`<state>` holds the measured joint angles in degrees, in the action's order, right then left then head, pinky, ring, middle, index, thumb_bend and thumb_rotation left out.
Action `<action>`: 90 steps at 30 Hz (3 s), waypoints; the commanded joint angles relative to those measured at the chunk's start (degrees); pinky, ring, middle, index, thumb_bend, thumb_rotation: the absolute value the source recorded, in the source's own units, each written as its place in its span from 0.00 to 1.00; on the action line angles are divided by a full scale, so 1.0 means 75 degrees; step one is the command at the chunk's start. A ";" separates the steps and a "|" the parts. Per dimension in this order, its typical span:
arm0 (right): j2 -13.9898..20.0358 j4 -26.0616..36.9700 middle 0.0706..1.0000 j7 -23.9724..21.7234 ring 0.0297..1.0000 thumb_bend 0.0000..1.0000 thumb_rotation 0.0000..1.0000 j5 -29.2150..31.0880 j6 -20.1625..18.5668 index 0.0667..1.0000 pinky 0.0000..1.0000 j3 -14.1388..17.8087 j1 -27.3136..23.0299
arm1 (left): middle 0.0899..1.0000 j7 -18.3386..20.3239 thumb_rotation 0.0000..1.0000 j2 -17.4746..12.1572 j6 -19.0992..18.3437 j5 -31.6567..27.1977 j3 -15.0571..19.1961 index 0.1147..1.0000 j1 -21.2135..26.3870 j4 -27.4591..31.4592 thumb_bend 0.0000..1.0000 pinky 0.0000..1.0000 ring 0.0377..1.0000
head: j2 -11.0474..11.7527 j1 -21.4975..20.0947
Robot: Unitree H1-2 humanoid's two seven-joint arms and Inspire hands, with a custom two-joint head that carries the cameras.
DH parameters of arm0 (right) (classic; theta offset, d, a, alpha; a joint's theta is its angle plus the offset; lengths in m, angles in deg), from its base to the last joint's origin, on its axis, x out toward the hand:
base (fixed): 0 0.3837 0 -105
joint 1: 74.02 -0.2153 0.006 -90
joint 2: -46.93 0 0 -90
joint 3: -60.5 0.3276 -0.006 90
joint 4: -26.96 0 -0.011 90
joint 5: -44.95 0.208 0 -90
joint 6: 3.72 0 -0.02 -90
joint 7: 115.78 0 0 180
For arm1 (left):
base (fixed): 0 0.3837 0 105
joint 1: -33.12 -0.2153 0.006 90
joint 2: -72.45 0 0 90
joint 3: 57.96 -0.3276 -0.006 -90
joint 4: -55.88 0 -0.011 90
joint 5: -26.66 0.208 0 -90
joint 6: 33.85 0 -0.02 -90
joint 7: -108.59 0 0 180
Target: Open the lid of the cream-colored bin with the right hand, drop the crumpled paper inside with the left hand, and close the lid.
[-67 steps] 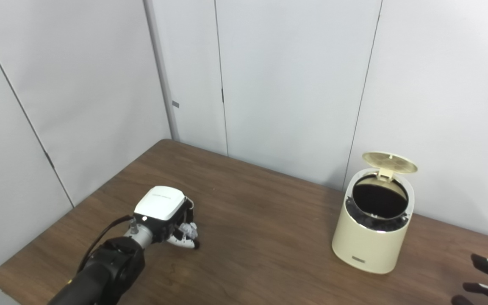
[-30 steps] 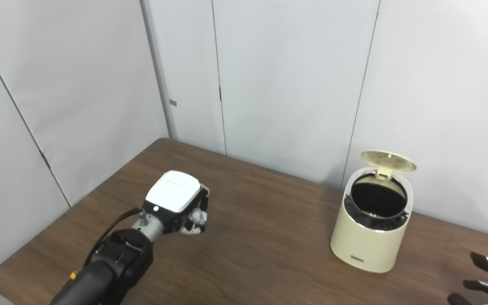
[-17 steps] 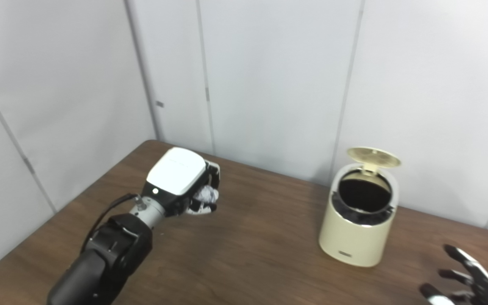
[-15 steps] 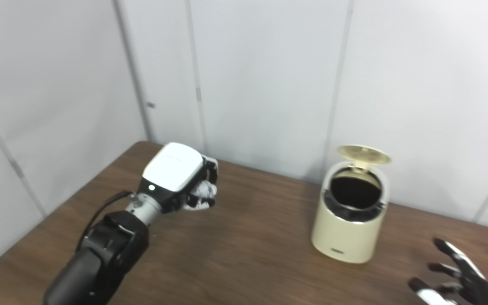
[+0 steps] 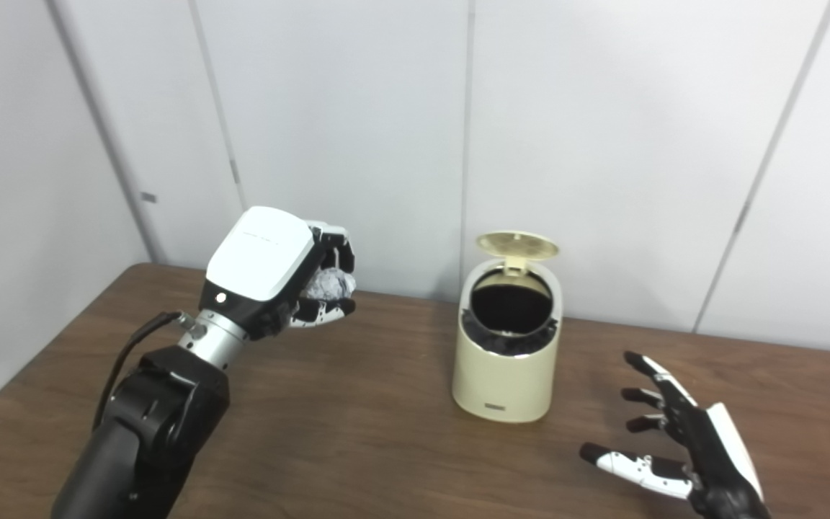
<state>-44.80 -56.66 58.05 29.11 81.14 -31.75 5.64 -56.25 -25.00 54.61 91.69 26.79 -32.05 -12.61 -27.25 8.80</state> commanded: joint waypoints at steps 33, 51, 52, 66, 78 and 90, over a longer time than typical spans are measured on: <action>-0.0527 0.0259 0.90 0.0524 0.77 0.70 0.36 -0.0849 -0.0021 0.86 0.58 -0.0291 -0.0147 | 0.42 -0.2614 0.00 0.1578 0.0594 -0.0047 -0.1577 0.42 0.1905 -0.2921 0.53 0.19 0.26 | 0.0374 -0.1468; -0.0451 0.0160 0.89 0.0658 0.77 0.70 0.37 -0.0820 0.0191 0.86 0.59 -0.0269 -0.0137 | 0.42 -0.4625 0.00 0.1750 0.0544 0.0330 -0.2436 0.42 0.2312 -0.4929 0.53 0.15 0.25 | 0.0359 -0.1533; -0.0448 0.0177 0.89 0.0660 0.78 0.70 0.36 -0.0807 0.0184 0.86 0.59 -0.0267 -0.0131 | 0.42 -0.4822 0.00 0.1742 0.0565 0.0356 -0.2494 0.42 0.2353 -0.5076 0.53 0.15 0.25 | 0.0341 -0.1529; -0.0486 0.0299 0.89 0.0688 0.77 0.70 0.36 -0.0819 0.0093 0.86 0.59 -0.0315 -0.0065 | 0.42 -0.5442 0.00 0.1671 0.0605 0.0077 -0.2738 0.42 0.2526 -0.5726 0.53 0.15 0.26 | 0.0289 -0.1508; -0.0517 0.0385 0.90 0.0656 0.76 0.69 0.35 -0.0808 -0.0046 0.86 0.56 -0.0345 -0.0027 | 0.43 -0.5020 0.00 0.1547 0.0646 -0.0222 -0.2711 0.44 0.2351 -0.5206 0.52 0.21 0.33 | 0.0204 -0.1493; -0.0534 0.0444 0.90 0.0605 0.76 0.69 0.35 -0.0777 -0.0143 0.86 0.57 -0.0385 -0.0009 | 0.43 -0.4698 0.00 0.1447 0.0591 -0.0301 -0.2643 0.43 0.2263 -0.4830 0.52 0.23 0.36 | 0.0148 -0.1478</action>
<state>-48.59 -55.57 62.33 23.05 79.58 -34.77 6.96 -90.83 -13.75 59.28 89.63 6.25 -17.34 -51.25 -26.10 -2.29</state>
